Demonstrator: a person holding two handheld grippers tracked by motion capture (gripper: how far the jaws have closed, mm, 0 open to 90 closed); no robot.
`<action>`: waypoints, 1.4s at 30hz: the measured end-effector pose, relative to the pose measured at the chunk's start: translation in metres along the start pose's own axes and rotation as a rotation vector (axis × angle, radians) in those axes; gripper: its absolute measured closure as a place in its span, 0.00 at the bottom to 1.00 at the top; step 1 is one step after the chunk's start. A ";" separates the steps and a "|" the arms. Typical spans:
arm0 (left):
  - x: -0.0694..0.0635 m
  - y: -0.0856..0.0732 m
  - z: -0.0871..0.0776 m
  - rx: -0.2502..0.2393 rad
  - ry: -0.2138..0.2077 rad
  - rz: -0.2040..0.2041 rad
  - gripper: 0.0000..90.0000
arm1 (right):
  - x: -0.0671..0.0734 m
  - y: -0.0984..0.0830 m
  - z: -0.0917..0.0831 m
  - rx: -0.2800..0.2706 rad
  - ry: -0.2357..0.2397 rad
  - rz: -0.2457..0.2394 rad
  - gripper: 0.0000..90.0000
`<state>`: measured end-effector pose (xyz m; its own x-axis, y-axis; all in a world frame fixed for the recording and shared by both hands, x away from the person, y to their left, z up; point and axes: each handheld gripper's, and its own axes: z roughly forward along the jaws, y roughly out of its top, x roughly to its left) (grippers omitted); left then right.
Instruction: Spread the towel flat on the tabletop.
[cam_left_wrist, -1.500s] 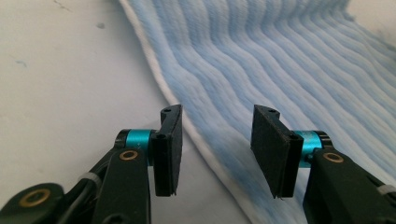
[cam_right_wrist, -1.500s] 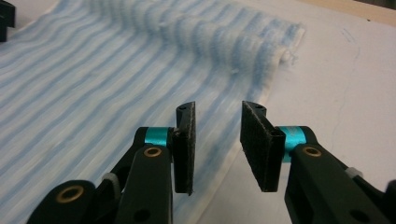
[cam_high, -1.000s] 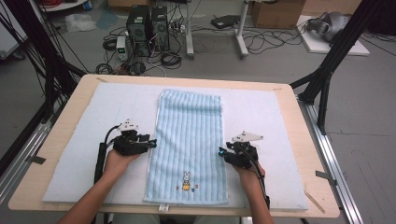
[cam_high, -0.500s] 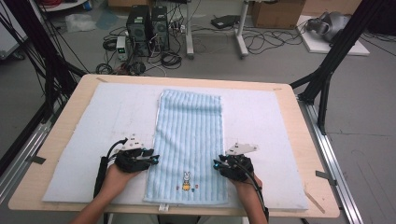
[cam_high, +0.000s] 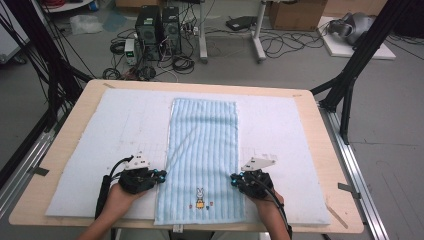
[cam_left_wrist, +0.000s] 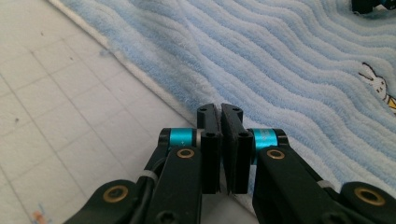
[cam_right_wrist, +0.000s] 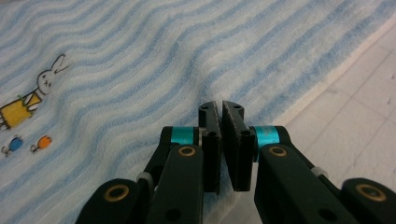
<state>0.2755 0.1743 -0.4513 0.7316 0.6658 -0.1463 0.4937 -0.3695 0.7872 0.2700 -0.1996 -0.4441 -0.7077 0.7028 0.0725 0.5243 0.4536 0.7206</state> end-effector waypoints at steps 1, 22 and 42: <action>-0.002 -0.001 -0.001 0.000 -0.004 0.000 0.95 | 0.001 -0.001 -0.002 0.004 0.004 -0.007 0.95; 0.011 0.004 -0.020 -0.079 0.014 -0.088 0.63 | 0.011 -0.010 -0.014 0.027 -0.011 0.008 0.86; 0.053 0.033 0.002 -0.110 0.067 -0.178 0.57 | -0.012 0.001 -0.021 -0.113 -0.043 0.082 0.60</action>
<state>0.3313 0.1956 -0.4345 0.6025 0.7573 -0.2519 0.5554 -0.1711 0.8138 0.2690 -0.2192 -0.4299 -0.6424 0.7589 0.1067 0.5212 0.3305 0.7868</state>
